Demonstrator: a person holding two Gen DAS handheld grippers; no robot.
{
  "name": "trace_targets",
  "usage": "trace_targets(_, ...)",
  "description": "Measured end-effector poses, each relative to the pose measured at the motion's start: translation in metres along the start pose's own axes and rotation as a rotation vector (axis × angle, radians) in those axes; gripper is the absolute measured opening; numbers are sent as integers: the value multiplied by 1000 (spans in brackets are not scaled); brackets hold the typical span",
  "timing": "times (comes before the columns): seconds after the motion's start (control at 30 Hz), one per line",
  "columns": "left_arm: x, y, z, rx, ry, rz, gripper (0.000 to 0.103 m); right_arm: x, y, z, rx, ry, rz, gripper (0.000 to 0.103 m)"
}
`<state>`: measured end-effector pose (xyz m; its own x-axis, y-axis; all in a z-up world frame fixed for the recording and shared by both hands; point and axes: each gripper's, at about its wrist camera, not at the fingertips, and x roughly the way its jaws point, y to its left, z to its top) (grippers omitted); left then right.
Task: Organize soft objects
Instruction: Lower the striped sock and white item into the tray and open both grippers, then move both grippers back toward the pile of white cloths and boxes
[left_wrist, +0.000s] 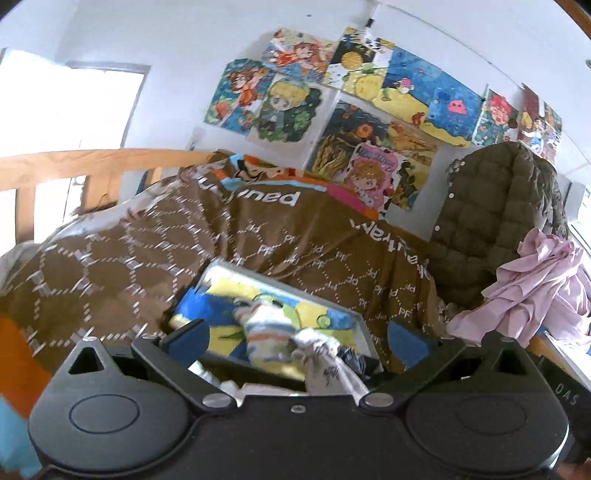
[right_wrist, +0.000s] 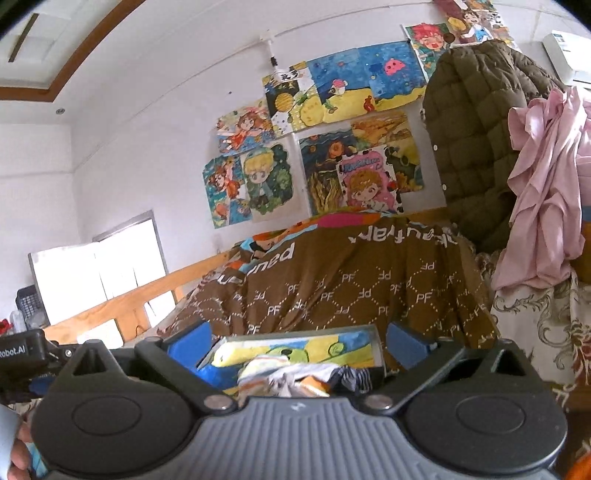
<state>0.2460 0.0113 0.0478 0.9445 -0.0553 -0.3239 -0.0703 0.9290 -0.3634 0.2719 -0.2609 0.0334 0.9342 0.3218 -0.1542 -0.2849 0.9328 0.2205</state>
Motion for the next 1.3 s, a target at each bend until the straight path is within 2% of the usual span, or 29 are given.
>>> trace_targets(0.3, -41, 27, -20, -2, 11, 46, 102, -31, 25, -36, -52, 15, 23, 103)
trace_targets(0.53, -54, 39, -37, 81, 17, 78, 102, -41, 38, -57, -62, 75, 22, 103)
trace_targets(0.73, -50, 54, -54, 121, 62, 49, 102, -48, 46, -69, -88, 128, 21, 103)
trace_targets(0.97, -35, 64, -68, 255, 114, -6, 102, -44, 56, -81, -146, 189, 22, 103)
trace_targets(1.3, -6, 84, -74, 299, 182, -17, 102, -20, 70, -96, -239, 257, 12, 103)
